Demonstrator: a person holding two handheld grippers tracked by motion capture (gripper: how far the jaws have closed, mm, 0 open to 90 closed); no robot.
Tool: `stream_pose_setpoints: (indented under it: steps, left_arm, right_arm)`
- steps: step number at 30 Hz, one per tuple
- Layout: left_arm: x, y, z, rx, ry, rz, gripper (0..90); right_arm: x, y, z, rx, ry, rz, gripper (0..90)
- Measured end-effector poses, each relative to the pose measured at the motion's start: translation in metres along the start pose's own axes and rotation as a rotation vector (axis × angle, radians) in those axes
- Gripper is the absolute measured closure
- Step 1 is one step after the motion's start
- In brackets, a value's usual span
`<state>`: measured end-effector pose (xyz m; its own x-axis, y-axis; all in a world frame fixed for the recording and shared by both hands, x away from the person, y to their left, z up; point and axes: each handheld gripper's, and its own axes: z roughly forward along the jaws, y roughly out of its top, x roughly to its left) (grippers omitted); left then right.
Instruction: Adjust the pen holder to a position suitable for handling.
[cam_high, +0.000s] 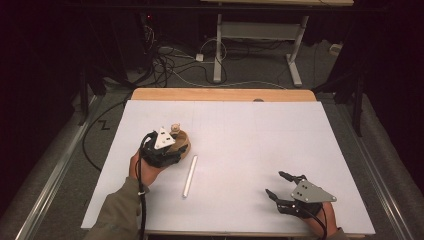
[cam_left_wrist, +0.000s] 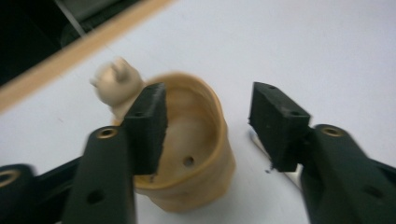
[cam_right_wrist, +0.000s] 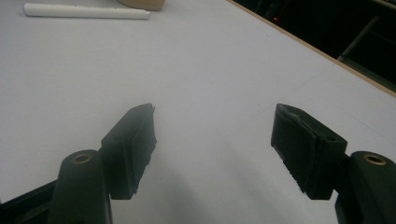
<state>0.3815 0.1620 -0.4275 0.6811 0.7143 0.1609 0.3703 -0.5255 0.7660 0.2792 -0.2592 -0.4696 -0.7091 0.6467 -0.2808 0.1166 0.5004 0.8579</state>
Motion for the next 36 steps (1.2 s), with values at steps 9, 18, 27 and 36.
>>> stream_pose_setpoints:
  steps: [9,18,27,36]
  left_arm:
    - [0.012,0.008,0.024,0.124,-0.115,-0.082,73.9]
    - [0.02,0.018,0.039,0.079,-0.132,-0.065,76.1]
    - [-0.006,0.047,0.057,0.033,-0.19,0.061,76.2]
    - [-0.045,0.066,0.071,0.018,-0.313,0.163,76.1]
  right_arm:
    - [0.0,0.0,0.0,0.003,0.002,0.001,30.6]
    - [0.0,0.0,-0.001,0.001,0.004,0.0,30.6]
    - [-0.003,-0.001,-0.001,-0.005,-0.002,0.006,30.6]
    - [-0.004,-0.002,-0.003,-0.009,-0.006,0.009,30.6]
